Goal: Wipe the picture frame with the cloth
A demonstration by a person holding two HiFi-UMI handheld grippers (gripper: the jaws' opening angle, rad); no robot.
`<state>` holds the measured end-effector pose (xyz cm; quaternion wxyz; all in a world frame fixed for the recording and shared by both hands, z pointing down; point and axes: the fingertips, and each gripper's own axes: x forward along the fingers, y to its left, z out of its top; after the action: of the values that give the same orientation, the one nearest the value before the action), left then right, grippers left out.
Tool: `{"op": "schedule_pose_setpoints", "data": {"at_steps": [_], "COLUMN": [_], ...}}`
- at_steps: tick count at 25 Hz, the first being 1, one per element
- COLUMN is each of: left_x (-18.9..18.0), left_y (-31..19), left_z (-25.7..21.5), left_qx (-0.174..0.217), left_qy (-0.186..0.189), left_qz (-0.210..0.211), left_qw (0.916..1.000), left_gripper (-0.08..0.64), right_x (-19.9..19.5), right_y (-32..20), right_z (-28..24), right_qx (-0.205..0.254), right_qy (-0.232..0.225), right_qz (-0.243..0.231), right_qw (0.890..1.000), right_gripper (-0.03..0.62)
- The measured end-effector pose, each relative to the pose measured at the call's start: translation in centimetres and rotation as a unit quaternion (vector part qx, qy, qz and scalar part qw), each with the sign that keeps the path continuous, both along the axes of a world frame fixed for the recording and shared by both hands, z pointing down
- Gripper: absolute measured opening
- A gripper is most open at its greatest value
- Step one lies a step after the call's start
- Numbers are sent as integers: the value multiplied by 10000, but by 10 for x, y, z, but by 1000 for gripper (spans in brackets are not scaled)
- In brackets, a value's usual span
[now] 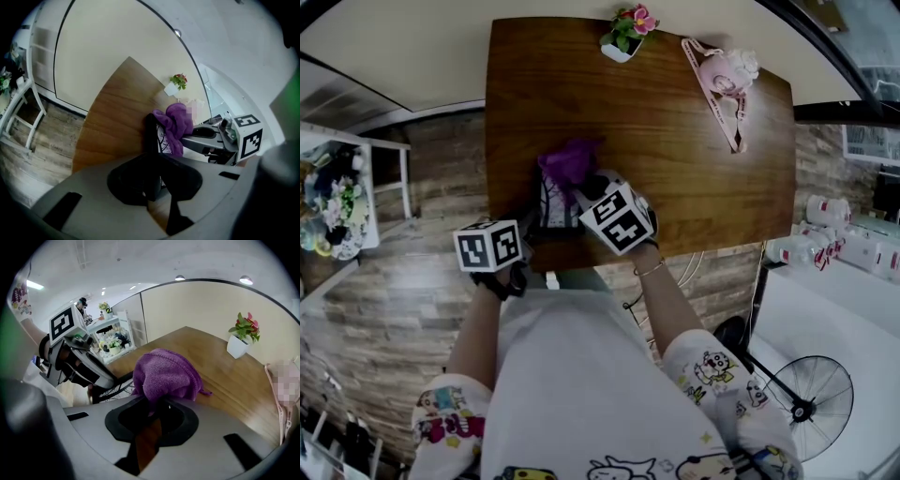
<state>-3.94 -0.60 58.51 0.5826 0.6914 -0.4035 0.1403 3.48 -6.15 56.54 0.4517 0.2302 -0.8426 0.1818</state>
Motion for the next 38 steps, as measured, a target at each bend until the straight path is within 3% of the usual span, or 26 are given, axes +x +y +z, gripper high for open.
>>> {"op": "schedule_pose_setpoints", "data": {"at_steps": [13,19,28,34,38], "left_x": [2,4,9,16,15], "left_y": [-2,0,5,7,7], "left_z": [-2,-2,-3,-3,-3], "left_qx": [23,43,-146,-271,-255], "left_qy": [-14,-95,83,428,468], "left_qz": [-221,-362,-716,-885,-870], "left_qw": [9998,9993,9973,9948,9948], "left_gripper": [64,64,64,58,57], "right_x": [46,43,-25,-42,-44], "right_y": [-7,-6,28,49,46], "right_z": [0,-8,-41,-18,-5], "right_qx": [35,104,-444,-405,-350], "right_qy": [84,-40,-1139,-480,-231], "right_qz": [754,707,176,-807,-958], "right_qw": [9971,9974,9923,9948,9945], "right_gripper": [48,48,48,48,48]}}
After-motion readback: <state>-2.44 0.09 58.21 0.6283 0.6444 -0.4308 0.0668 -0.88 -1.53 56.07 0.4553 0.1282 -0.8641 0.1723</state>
